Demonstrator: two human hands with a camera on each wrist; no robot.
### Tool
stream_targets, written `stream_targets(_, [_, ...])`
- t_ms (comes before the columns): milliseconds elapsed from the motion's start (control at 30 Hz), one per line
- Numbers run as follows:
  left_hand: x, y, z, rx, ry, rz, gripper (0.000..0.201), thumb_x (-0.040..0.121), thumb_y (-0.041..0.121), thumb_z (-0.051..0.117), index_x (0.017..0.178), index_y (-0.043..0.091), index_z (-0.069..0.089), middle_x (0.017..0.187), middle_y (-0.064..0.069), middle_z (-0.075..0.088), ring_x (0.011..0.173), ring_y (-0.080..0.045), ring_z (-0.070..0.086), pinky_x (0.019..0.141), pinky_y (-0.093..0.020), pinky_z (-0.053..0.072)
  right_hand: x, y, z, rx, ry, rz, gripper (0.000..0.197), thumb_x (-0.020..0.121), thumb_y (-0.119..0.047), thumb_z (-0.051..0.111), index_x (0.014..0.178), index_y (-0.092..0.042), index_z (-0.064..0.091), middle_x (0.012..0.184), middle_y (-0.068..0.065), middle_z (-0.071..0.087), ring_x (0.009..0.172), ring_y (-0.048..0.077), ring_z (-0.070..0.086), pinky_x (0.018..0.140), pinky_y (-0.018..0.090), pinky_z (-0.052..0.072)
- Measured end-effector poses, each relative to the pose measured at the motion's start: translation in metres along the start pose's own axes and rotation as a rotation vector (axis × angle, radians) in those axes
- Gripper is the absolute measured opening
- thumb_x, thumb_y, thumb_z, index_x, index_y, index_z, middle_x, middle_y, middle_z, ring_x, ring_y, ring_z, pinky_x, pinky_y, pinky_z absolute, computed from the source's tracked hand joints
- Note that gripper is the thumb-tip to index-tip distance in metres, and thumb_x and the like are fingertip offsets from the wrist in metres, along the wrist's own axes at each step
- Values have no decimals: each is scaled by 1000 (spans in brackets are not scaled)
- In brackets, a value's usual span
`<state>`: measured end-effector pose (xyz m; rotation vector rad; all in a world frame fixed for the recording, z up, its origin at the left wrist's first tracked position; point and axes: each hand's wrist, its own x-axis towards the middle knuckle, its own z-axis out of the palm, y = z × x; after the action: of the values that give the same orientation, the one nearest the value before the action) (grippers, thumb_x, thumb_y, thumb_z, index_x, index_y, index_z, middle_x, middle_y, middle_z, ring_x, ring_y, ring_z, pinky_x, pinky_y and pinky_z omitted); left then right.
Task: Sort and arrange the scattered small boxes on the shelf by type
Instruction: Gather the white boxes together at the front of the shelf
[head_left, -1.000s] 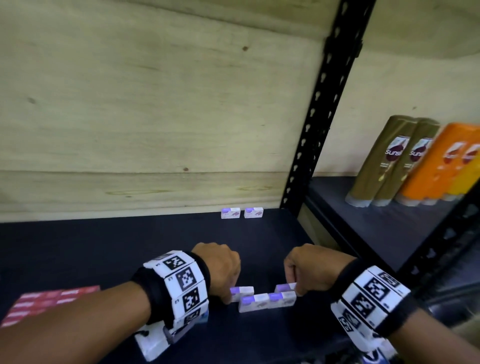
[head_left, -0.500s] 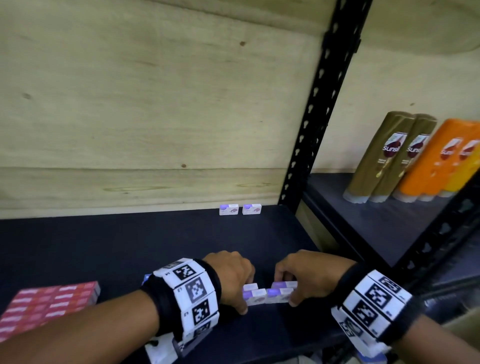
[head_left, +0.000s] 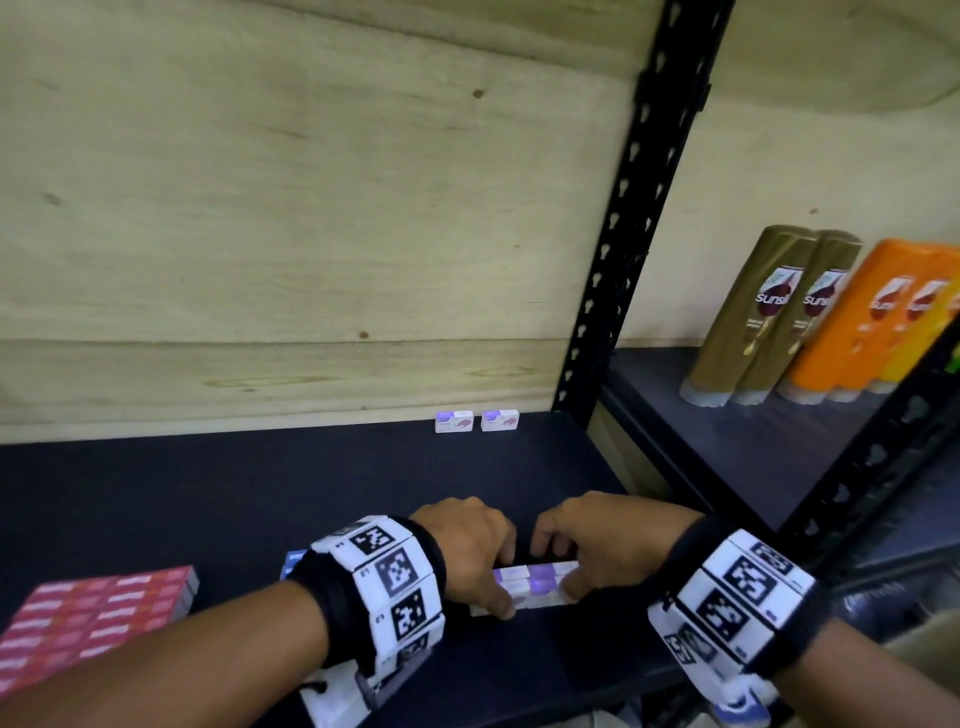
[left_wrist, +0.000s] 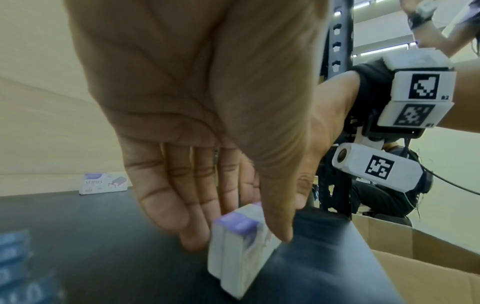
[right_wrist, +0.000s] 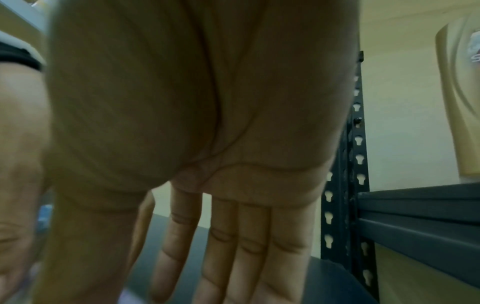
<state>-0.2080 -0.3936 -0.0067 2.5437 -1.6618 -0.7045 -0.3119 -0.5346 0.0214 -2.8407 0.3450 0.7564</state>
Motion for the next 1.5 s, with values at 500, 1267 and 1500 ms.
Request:
stream_targets(500, [69,-80,-72,197,256,-158,46,83,55,63,119,27,56,116,2,59,103,-23,59,79,-32,48,117,40,-77,30,302,136,35,87,-29,71,120,-28,59,109,-6,61,105,18,59,87,28,47])
stream_targets(1267, [39,-51,-42,224,133,-117,24,87,29,63,106,17,68,112,-7,61,101,-27,61,74,-32,46,77,13,-48,-119,157,157,16,82,-20,73,98,-22,75,103,1,72,94,22,67,81,32,54])
stream_targets(1500, [-1,-22,-19,201,60,-78,24,89,28,62,107,12,65,115,-10,61,104,-28,60,77,-35,49,31,11,-14,-125,114,177,18,82,-22,72,101,-22,74,103,0,72,96,21,67,80,30,52])
